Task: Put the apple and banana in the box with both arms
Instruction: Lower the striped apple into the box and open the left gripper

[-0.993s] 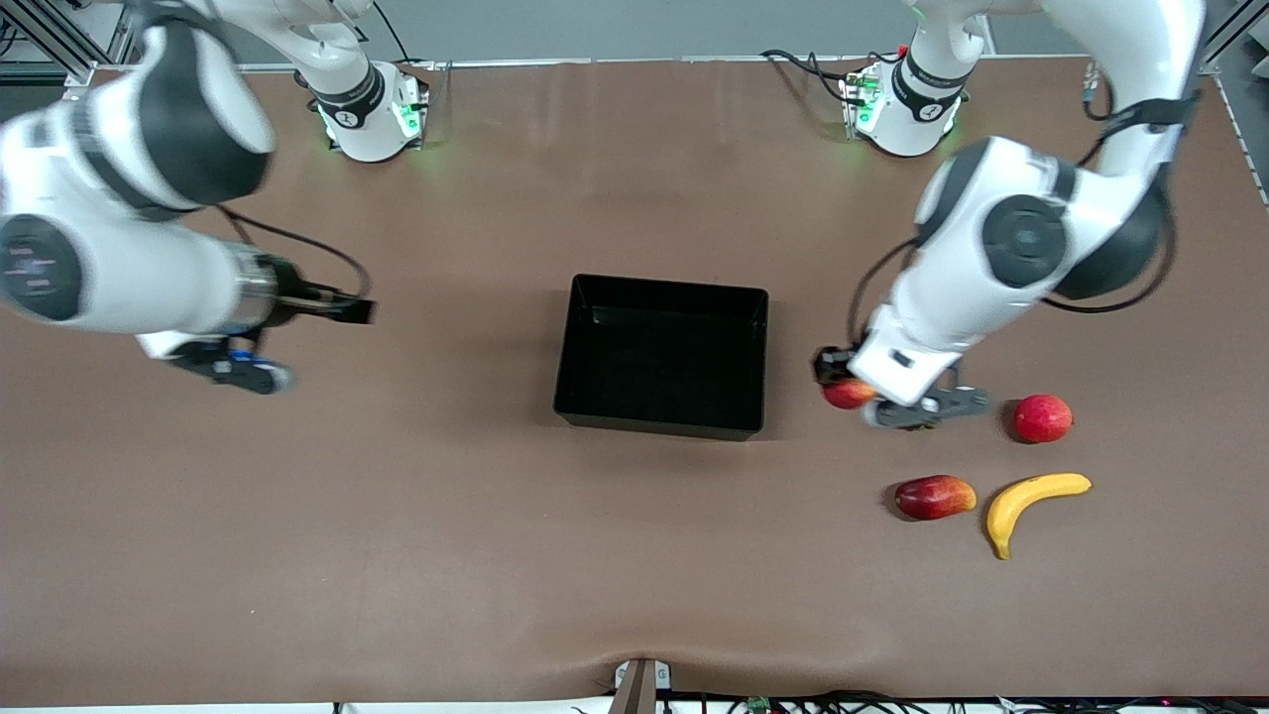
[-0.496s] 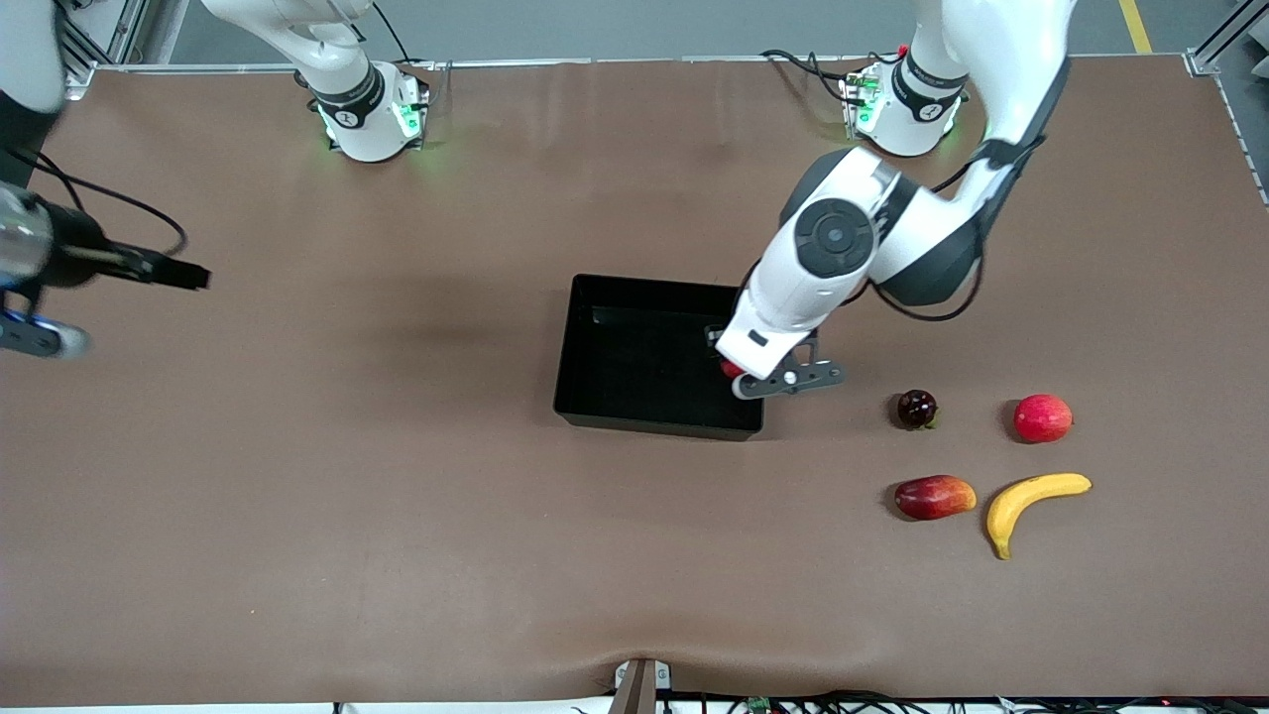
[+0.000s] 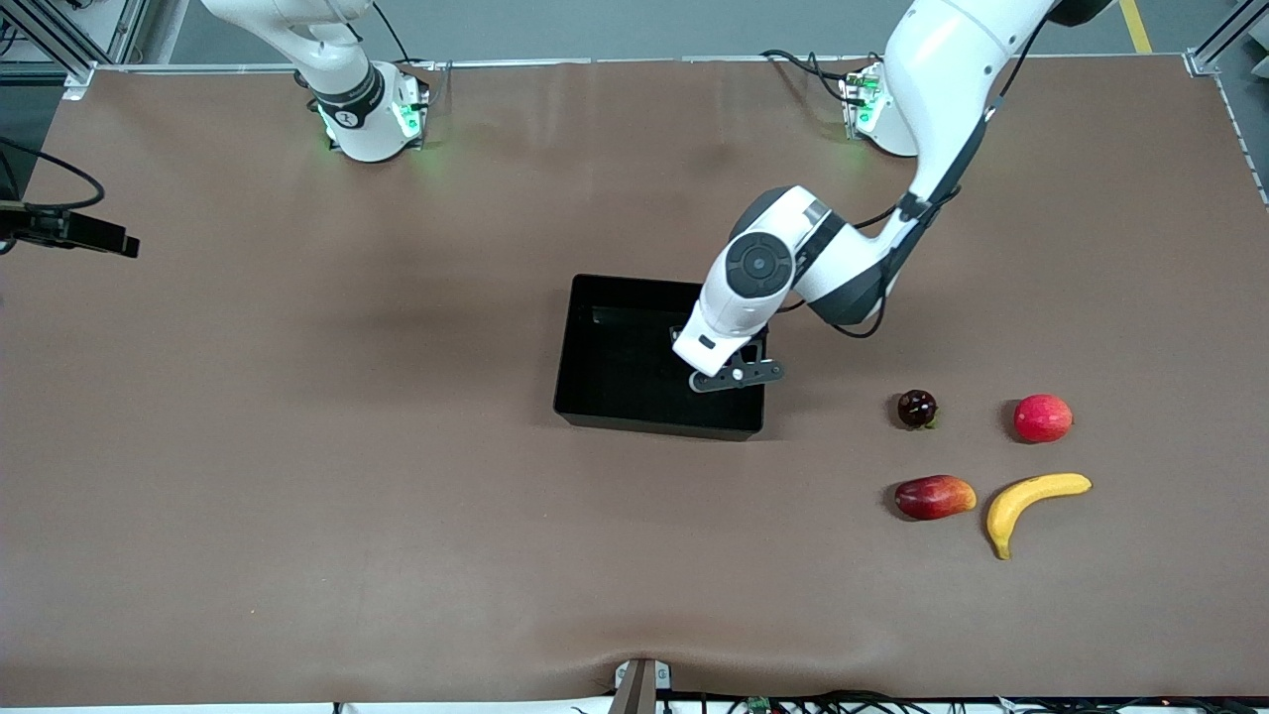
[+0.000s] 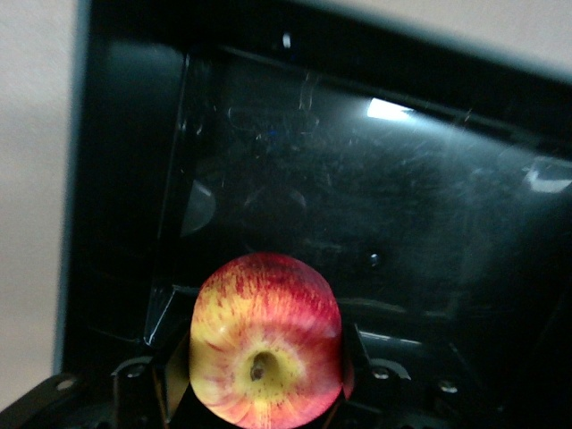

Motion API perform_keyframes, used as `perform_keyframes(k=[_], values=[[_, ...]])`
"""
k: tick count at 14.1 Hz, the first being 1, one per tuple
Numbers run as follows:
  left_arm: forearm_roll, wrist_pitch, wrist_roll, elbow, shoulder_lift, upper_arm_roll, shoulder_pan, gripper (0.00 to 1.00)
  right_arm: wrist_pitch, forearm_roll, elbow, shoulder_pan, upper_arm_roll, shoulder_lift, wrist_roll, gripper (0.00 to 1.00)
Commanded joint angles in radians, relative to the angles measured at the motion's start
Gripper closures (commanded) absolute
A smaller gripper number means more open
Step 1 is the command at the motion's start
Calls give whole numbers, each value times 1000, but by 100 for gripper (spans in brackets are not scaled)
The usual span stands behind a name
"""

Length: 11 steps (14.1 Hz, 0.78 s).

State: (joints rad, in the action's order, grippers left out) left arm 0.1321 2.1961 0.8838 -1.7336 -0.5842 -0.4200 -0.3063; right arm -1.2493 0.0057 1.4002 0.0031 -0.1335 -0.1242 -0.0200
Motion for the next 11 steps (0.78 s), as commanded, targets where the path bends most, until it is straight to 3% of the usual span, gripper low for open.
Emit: perform_keyframes(k=[1, 3, 7, 8, 9, 10, 11], values=[[26, 28, 20, -30, -6, 1, -2, 100, -83, -18, 107, -20, 15, 117, 20, 0], [40, 79, 17, -73, -12, 3, -5, 100, -174, -20, 233, -18, 28, 233, 20, 0], [44, 82, 23, -81, -29, 0, -8, 100, -170, -12, 200, -23, 35, 225, 23, 0], [44, 82, 33, -83, -29, 1, -7, 87, -168, -19, 171, -26, 58, 203, 40, 0], [46, 82, 34, -84, -29, 1, -2, 30, -165, -26, 121, -41, 75, 174, 86, 0], [44, 82, 31, -83, -25, 1, 1, 0, -153, -26, 99, -63, 75, 163, 136, 0], [44, 74, 30, -74, -17, 0, 6, 0, -154, -17, 97, -77, 72, 164, 155, 0]])
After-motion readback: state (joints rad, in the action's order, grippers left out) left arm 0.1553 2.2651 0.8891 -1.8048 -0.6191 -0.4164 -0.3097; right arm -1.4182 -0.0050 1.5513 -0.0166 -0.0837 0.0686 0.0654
